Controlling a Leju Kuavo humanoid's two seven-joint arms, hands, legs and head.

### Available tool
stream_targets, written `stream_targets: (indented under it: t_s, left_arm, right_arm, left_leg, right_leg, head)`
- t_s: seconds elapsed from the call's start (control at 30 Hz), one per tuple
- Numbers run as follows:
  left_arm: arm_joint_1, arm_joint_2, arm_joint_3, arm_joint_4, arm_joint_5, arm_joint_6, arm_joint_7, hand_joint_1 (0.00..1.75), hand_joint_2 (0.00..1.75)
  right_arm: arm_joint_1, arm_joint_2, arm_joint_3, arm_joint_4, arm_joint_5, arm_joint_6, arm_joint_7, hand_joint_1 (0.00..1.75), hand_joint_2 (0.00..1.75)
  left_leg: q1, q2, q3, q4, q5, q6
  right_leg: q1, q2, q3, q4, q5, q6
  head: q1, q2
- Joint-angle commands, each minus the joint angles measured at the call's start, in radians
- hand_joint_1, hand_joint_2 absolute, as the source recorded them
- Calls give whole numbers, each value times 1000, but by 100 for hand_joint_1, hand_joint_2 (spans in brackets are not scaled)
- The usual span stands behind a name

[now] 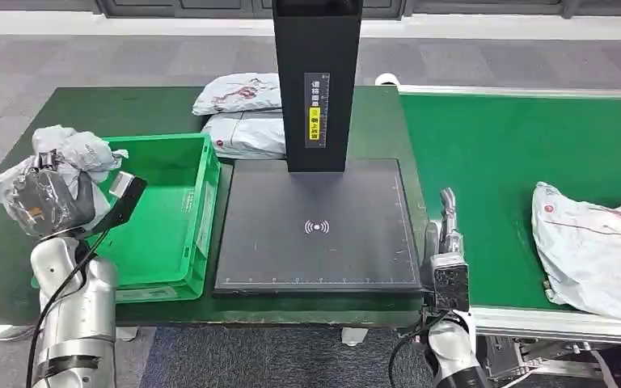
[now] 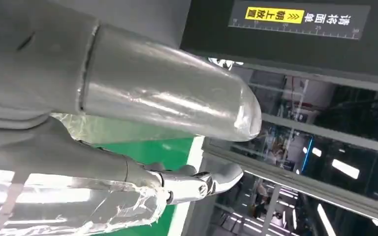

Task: Moved the parcel from conveyor to table for the left to box.

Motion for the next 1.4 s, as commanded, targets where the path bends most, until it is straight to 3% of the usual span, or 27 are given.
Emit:
stream_targets:
  t_s: [0.03, 0.17, 0.3, 0.6, 0.67, 0.77, 0.93, 1.07, 1.1, 1.17, 1.27, 1.37, 1.4]
  left_arm:
    - [-267, 41, -153, 726, 291, -113, -221, 0, 175]
    - [-265, 30, -155, 678, 488, -222, -367, 0, 175]
    - [-244, 29, -192, 610, 628, -272, -419, 0, 175]
    - [-237, 31, -205, 570, 726, -268, -415, 0, 175]
    - [-235, 17, -179, 541, 833, -297, -474, 0, 175]
    - [-182, 2, -214, 395, 1114, -468, -525, 0, 175]
    - [-176, 2, -228, 379, 1123, -466, -513, 0, 175]
    - [-154, -11, -278, 315, 1309, -577, -547, 0, 175]
    - [-143, -25, -309, 285, 1383, -609, -540, 0, 175]
    - [-130, -78, -432, 304, 1389, -613, -515, 0, 175]
    - [-141, -162, -549, 422, 1421, -572, -552, 0, 175]
    - [-167, -187, -621, 503, 1467, -570, -544, 0, 175]
    - [-175, -194, -644, 524, 1468, -552, -547, 0, 175]
  right_arm:
    - [-14, -37, -48, -4, 10, 28, 22, 0, 0]
    - [-23, -35, -62, 1, 27, 49, 35, 0, 0]
    - [-22, -29, -68, 10, 35, 62, 38, 0, 0]
    - [-32, -29, -69, 21, 41, 70, 41, 0, 0]
    - [-30, -26, -67, 25, 44, 73, 43, 0, 0]
    - [-25, -24, -76, 28, 52, 74, 43, 0, 0]
    - [-24, -24, -77, 28, 52, 75, 43, 0, 0]
    - [-18, -31, -102, 35, 86, 19, 47, 0, 0]
    - [-29, -41, -123, 64, 113, -18, 70, 0, 175]
    - [-82, -77, -167, 179, 204, -85, 148, 0, 175]
    - [-126, -98, -245, 302, 225, -82, 141, 0, 175]
    - [-156, -122, -286, 407, 291, -128, 191, 0, 175]
    - [-174, -138, -296, 457, 311, -139, 191, 0, 175]
  left_leg:
    - [-1, -10, 2, -2, 3, 1]
    - [0, -7, -1, 0, 2, 1]
    - [-2, -6, 2, -1, 2, 0]
    - [-1, -4, 1, -1, 3, 1]
    - [-1, -5, 1, 0, 3, 1]
    - [-1, -4, 1, -1, 3, 1]
    - [-1, -6, 1, -1, 3, 1]
    - [-1, -6, 0, -1, 2, 1]
    - [-1, -6, 0, -1, 3, 1]
    - [-1, -7, 1, -2, 3, 1]
    - [-1, -10, 2, -3, 3, 2]
    - [-1, -18, 0, -2, 5, 4]
    - [-2, -15, 1, -2, 4, 4]
  right_leg:
    - [0, -13, 6, -1, -2, 0]
    - [0, -8, 3, 0, 1, 0]
    - [-2, -7, 6, 0, 1, -1]
    - [-1, -7, 6, -1, 2, 0]
    - [-1, -7, 5, 0, 1, 0]
    - [-1, -7, 6, -1, 1, 0]
    - [-1, -7, 5, 0, 1, 0]
    - [0, -8, 5, -1, 1, 0]
    - [-1, -8, 4, 0, 1, 0]
    - [0, -10, 6, -2, 1, 0]
    - [0, -14, 9, -5, 1, 0]
    - [-1, -21, 11, -5, 0, 3]
    - [-1, -18, 10, -6, 0, 2]
  head:
    - [1, 0]
    - [1, 0]
    - [0, 0]
    - [0, 0]
    - [0, 0]
    - [0, 0]
    - [0, 0]
    - [0, 0]
    - [0, 0]
    - [0, 0]
    - [0, 0]
    - [0, 0]
    - [0, 0]
